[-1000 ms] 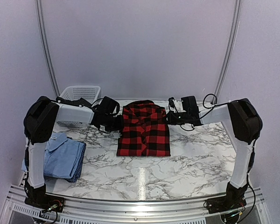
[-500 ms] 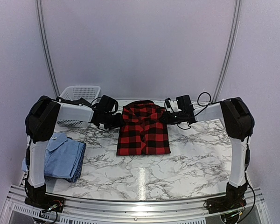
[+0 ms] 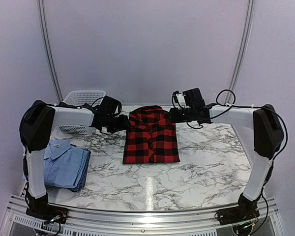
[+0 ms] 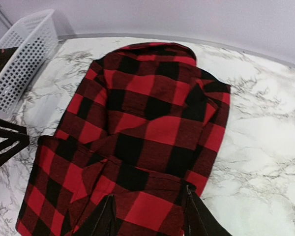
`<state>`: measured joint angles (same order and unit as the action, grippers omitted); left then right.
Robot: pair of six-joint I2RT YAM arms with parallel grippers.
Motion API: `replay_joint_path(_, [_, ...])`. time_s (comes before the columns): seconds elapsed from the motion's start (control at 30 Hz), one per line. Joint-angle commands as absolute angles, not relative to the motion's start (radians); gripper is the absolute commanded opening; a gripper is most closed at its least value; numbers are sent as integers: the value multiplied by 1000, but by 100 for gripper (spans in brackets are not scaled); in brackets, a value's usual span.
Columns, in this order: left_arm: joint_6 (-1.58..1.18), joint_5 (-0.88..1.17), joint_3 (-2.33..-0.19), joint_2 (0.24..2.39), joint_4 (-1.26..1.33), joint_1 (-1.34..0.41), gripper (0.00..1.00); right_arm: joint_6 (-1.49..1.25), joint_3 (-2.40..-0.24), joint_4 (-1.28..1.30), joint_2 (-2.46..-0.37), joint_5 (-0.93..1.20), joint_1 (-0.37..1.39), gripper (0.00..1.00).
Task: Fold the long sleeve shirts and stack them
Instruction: Adjust the 2/3-rectangle-folded shirt at the center of the board.
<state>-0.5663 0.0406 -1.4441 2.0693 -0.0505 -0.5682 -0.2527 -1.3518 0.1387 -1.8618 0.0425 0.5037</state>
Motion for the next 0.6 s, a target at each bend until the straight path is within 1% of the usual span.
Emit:
replay_joint_path(0.0, [-609,36,-1401,1988,-69,-571,61,-264,-1358,104,-1895,136,544,37])
replay_joint_path(0.07, [-617,45,-1385,1979,-65,-580,61,-283,-1353,74,-1929,193,562,35])
replay_joint_path(0.17, [-628,66,-1361,1968,-62,-594,61,-307,-1325,34,-1971,210,583,33])
replay_joint_path(0.37, [-641,102,-1304,1953,-46,-617,60,-381,-1215,-21,-1994,169,594,32])
replay_joint_path(0.47, [-647,123,-1281,1949,-30,-622,60,-382,-1173,-5,-2000,113,615,35])
replay_joint_path(0.53, [-649,137,-1277,1951,-26,-628,60,-384,-1148,31,-1995,67,632,41])
replay_joint_path(0.57, [-649,139,-1275,1953,-26,-630,60,-386,-1134,38,-1991,47,639,45])
